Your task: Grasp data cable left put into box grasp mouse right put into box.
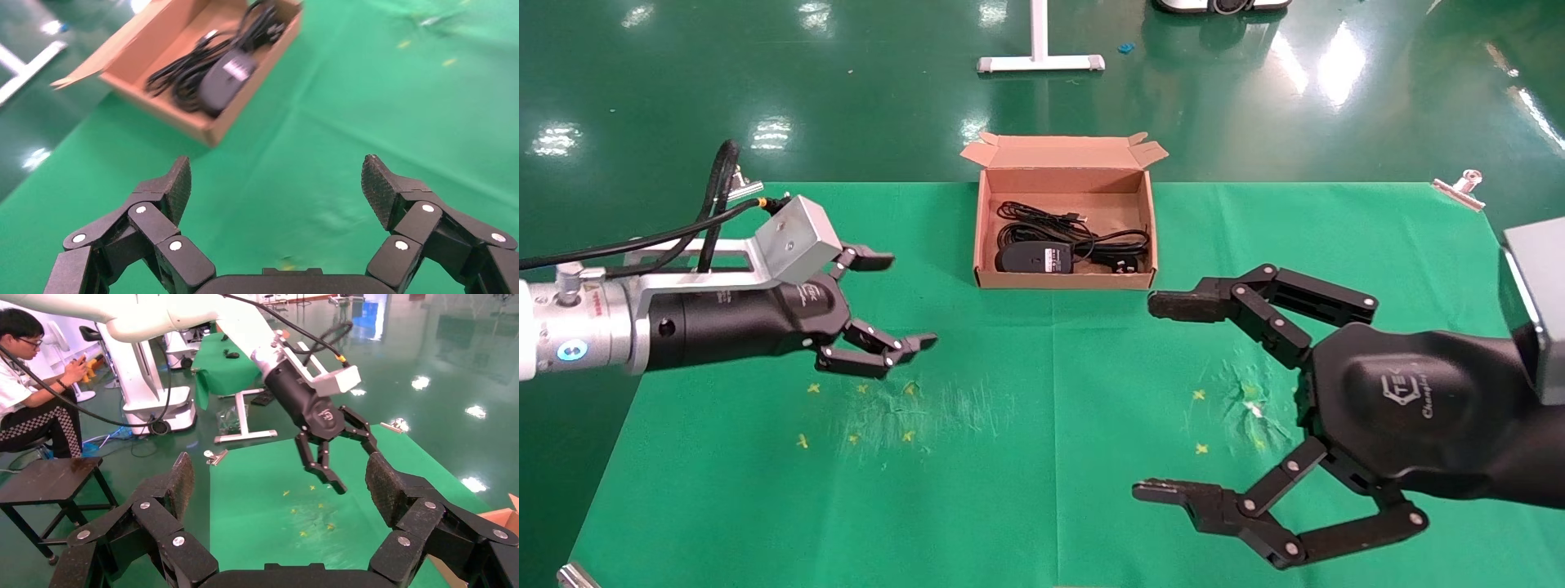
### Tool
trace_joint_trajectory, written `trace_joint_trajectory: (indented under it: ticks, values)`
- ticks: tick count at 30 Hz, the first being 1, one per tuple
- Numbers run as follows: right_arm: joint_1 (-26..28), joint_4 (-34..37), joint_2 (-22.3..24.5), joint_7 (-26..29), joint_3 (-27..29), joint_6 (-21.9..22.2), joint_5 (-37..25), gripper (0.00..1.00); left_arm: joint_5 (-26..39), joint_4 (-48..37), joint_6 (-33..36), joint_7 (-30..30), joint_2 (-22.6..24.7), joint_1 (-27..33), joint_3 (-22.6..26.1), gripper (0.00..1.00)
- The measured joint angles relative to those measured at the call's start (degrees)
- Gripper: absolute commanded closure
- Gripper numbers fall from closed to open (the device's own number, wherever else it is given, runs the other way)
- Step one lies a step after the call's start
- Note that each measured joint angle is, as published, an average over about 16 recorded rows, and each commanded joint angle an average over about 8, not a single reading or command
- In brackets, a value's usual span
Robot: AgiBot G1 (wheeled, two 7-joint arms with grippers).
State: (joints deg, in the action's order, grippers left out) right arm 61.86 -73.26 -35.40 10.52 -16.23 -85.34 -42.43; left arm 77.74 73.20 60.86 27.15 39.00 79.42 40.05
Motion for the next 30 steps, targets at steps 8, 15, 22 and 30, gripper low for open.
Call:
trace_joint_trajectory:
  ticks: [8,15,22,30]
  values:
    - [-0.3,-0.3,0.4,0.2,0.1,-0.4,0.6,0.00,-9.7,0.1,6.7,-4.4,-1.1,-4.8,-6.5,0.00]
    - [-0.2,-0.3,0.4,0.2,0.1,-0.4,0.6,0.00,-18.3,0.2,12.6,-8.3,-2.0,-9.1,-12.2,0.00]
    - [-0.2,-0.3,0.4,0.2,0.1,-0.3,0.6,0.00,-26.7,0.3,18.5,-12.2,-3.0,-13.3,-17.9,0.00]
    - [-0.3,-0.3,0.5,0.1,0.1,-0.4,0.7,0.00,-34.6,0.4,24.0,-15.7,-3.8,-17.2,-23.2,0.00]
